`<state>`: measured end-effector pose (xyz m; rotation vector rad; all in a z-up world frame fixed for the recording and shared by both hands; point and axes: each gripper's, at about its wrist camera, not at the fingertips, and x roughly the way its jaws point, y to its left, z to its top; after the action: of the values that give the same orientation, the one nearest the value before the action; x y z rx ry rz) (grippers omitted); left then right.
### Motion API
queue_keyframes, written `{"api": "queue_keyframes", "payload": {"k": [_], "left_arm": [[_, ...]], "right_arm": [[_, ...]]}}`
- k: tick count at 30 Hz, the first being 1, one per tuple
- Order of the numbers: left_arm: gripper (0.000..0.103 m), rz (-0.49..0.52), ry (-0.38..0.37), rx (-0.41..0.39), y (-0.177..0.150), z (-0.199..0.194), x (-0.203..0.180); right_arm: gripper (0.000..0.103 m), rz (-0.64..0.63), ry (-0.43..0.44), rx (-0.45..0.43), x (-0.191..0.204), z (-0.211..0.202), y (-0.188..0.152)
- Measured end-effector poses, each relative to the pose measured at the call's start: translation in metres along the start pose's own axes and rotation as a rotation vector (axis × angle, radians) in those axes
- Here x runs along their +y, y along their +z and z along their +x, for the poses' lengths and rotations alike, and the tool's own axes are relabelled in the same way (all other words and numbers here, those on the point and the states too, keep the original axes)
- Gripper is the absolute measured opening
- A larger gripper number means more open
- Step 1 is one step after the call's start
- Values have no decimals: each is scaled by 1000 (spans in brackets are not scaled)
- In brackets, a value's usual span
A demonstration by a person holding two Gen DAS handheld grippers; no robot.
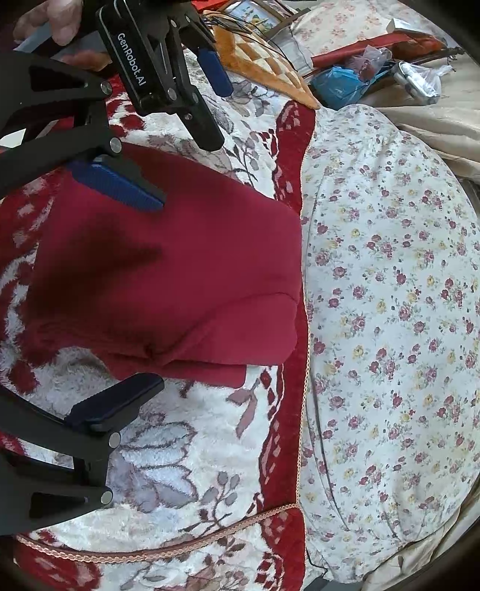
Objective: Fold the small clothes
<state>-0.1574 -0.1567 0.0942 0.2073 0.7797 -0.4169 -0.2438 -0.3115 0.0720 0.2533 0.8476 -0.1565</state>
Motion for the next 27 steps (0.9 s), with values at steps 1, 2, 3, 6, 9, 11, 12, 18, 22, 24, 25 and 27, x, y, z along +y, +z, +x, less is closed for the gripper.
{"api": "queue_keyframes", "payload": {"k": [1,2,3,6,9,11,12,18,22,24,25,27], "left_arm": [[91,0,1,-1,0,0,0],[91,0,1,-1,-1,0,0],[91,0,0,-2,-2,1,1],[91,-3,1,0,0,1,-1],[91,-4,1,1,-1,2,0],[91,-2,-2,4,1,3,0],[91,-2,-1,5,1,3,0],[91,-6,-10,15,1,8,1],[91,-7,-13,28,3,16,4],[91,-9,-13,33,3,20,6],[91,-9,-14,35,4,21,7],[91,-14,-18,34,3,25,10]], "right_arm": [[93,0,0,0,0,0,0],[93,-1,0,2,0,1,0],[93,-2,1,3,-1,2,0],[93,-3,1,8,-1,4,1],[93,-5,1,13,-1,8,2],[93,-6,2,15,-1,9,3],[93,-7,2,16,-1,10,3],[93,-11,-2,21,-1,14,6],[93,-9,2,30,-3,19,8],[93,-12,1,33,-2,21,8],[93,-16,0,38,-2,24,9],[93,-17,-1,45,-2,27,10]]}}
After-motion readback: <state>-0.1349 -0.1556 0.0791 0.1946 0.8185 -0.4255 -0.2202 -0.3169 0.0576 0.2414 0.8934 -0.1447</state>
